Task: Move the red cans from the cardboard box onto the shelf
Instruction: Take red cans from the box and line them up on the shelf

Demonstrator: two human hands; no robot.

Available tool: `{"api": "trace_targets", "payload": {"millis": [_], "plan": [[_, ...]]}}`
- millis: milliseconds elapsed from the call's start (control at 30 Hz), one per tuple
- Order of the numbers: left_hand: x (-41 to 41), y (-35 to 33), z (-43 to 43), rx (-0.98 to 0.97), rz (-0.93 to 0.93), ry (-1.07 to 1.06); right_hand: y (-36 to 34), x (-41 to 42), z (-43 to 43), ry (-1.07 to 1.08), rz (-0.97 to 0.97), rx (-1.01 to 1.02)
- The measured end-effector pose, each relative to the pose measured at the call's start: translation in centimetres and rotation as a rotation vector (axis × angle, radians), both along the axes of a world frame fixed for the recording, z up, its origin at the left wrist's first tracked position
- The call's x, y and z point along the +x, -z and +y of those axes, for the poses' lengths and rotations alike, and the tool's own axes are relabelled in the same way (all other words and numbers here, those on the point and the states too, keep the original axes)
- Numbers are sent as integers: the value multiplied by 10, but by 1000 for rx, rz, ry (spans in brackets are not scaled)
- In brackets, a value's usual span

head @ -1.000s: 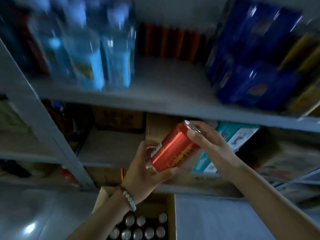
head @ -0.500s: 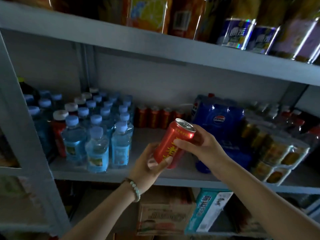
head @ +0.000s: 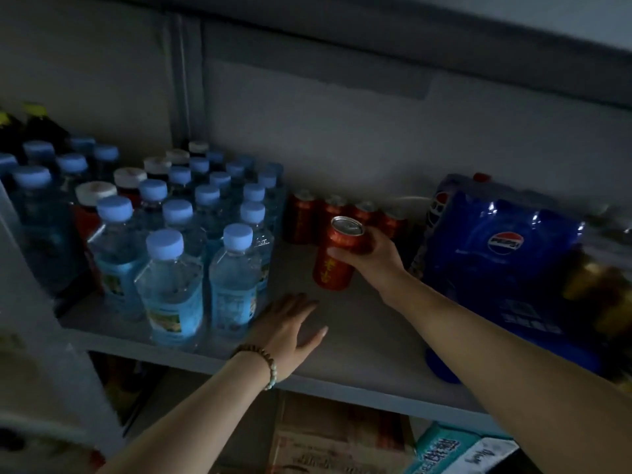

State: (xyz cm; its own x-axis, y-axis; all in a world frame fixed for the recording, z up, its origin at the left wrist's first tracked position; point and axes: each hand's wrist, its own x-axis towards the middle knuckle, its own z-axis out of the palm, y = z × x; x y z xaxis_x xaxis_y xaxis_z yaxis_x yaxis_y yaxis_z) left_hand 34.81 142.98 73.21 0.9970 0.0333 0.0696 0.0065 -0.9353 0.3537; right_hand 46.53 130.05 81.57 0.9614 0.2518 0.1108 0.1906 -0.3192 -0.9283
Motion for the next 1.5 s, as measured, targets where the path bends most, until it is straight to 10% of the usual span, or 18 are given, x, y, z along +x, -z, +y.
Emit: {"api": "trace_targets", "payload": {"millis": [1067, 1500], "plan": [[8, 9, 2, 4, 135, 26, 40, 79, 95, -116, 34, 120], [1, 5, -1, -31, -26, 35, 47, -49, -36, -108, -158, -218]]}}
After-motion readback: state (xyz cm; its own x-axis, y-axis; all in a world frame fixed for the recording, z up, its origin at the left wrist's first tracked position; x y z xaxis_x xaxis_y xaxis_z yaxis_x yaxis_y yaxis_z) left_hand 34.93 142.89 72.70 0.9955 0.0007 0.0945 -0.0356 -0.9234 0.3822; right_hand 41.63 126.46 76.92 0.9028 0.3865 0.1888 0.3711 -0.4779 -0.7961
